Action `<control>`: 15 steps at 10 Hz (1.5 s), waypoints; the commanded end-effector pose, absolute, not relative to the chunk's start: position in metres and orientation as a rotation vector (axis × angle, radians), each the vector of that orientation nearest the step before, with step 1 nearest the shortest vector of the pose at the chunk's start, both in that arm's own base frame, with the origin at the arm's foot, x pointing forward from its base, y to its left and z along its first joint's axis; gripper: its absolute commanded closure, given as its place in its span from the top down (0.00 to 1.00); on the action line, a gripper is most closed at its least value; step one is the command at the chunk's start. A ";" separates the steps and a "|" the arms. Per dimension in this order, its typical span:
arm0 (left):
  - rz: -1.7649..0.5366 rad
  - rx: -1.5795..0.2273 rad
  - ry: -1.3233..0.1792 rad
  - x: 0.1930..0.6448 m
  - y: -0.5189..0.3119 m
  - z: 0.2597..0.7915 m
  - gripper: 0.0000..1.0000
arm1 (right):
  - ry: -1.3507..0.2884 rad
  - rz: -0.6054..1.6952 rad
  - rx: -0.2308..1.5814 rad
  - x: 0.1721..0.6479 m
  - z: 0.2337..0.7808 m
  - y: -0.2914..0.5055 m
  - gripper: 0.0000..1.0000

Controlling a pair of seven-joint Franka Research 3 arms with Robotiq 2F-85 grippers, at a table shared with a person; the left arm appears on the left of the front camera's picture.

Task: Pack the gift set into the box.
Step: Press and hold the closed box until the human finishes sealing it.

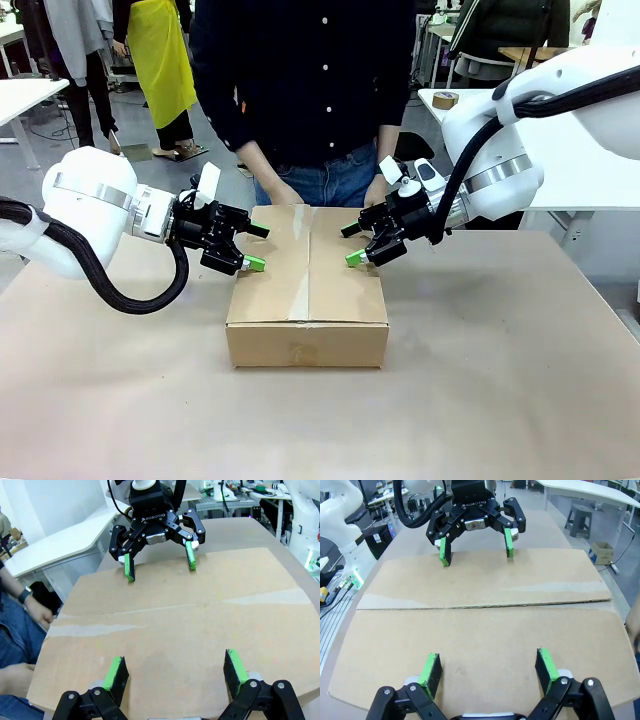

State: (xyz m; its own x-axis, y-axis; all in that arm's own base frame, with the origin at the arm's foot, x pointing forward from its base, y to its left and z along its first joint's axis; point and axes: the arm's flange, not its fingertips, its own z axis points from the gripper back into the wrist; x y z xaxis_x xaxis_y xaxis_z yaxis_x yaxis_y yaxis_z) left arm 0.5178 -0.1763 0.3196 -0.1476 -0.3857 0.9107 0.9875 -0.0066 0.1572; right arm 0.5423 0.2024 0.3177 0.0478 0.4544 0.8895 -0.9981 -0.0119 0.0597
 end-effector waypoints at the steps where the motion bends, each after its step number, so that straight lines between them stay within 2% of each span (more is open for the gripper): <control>1: -1.483 -0.809 -1.039 0.514 -0.175 0.318 1.00 | -0.806 1.377 0.893 0.542 0.318 0.205 1.00; 15: -1.483 -0.809 -1.039 0.514 -0.175 0.318 1.00 | -0.806 1.377 0.893 0.542 0.318 0.205 1.00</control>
State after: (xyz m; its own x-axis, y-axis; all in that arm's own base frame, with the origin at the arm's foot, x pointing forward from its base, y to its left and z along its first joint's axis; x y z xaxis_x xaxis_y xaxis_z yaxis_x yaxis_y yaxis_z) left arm 0.5178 -0.1763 0.3196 -0.1476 -0.3857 0.9107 0.9875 -0.0067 0.1572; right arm 0.5423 0.2024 0.3177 0.0478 0.4544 0.8895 -0.9981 -0.0119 0.0597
